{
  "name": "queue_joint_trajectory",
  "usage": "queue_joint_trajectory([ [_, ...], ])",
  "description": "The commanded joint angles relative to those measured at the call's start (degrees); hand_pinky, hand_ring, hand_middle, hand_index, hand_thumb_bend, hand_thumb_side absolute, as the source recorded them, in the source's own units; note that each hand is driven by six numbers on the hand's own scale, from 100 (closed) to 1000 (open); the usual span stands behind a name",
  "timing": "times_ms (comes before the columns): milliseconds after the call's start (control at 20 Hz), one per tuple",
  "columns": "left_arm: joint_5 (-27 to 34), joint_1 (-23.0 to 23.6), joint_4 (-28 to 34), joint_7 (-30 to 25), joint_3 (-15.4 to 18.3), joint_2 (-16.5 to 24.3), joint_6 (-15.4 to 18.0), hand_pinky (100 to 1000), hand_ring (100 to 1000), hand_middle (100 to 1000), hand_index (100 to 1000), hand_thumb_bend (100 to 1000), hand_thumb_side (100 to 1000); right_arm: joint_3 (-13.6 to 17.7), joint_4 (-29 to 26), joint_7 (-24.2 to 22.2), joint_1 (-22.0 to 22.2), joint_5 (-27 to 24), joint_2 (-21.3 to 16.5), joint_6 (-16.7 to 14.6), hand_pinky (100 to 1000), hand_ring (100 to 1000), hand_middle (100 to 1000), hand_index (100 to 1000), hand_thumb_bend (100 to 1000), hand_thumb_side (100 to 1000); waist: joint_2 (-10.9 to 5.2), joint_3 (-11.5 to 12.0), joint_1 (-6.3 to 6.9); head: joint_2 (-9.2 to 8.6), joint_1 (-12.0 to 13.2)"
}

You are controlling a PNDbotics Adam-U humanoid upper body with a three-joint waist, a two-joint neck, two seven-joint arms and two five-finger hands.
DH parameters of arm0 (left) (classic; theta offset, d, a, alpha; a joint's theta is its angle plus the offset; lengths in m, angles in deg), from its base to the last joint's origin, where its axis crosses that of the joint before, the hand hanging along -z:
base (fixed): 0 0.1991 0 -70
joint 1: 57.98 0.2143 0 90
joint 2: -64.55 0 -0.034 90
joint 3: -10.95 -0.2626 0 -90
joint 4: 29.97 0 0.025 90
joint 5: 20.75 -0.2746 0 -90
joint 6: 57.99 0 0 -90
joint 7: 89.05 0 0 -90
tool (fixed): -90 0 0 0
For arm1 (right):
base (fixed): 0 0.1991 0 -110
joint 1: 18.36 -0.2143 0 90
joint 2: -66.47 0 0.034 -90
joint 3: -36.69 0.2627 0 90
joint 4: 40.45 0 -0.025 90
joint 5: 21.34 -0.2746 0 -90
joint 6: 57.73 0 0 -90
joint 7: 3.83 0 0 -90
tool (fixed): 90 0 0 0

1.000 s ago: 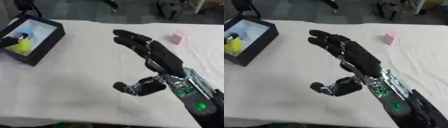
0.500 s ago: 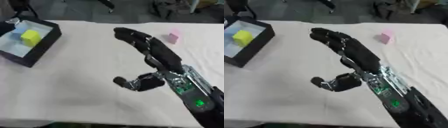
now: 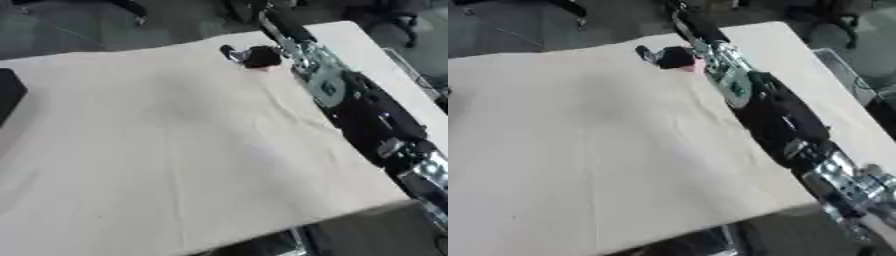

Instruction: Pick up the objects with one hand, pass them to the other hand, and then place them into the box on the other side of the table.

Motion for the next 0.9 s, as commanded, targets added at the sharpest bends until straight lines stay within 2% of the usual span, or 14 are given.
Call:
queue_joint_trajectory([
  [50, 2.32, 0.36, 4.53, -2.81, 0.17, -3.62, -0.17, 693, 701, 715, 802, 539, 620, 4.43, 8.43, 2.28, -2.61, 1.47, -3.65, 2.24, 884, 938, 975, 984, 472, 578, -0.28, 1.34, 0.12, -0.14, -3.82],
  [250, 2.74, 2.08, 5.63, -5.16, -0.10, -7.35, -0.44, 694, 699, 707, 802, 527, 636, 7.83, 15.52, 5.72, -3.34, 0.70, -6.39, 4.86, 883, 933, 969, 980, 465, 577, 0.40, 4.27, 0.08, -0.14, -7.57],
  [400, 2.47, 3.86, 5.90, -6.17, -0.04, -8.37, -0.53, 693, 700, 703, 803, 520, 646, 8.74, 18.58, 7.08, -3.23, -0.76, -8.04, 5.92, 880, 929, 963, 977, 455, 571, 0.72, 5.37, 0.09, -0.14, -8.85],
  [700, 2.02, 6.85, 5.63, -6.32, 0.61, -9.89, -0.74, 693, 702, 700, 803, 512, 658, 9.18, 21.91, 6.49, -2.25, -3.79, -9.32, 5.84, 871, 918, 931, 957, 435, 563, 1.11, 6.22, 0.05, -0.14, -8.77],
  [900, 2.07, 7.21, 5.67, -6.17, 0.76, -10.24, -0.67, 693, 703, 699, 802, 508, 664, 9.05, 22.94, 5.99, -1.91, -4.96, -9.11, 5.23, 869, 914, 923, 952, 430, 558, 1.31, 6.54, 0.06, -0.14, -8.34],
])
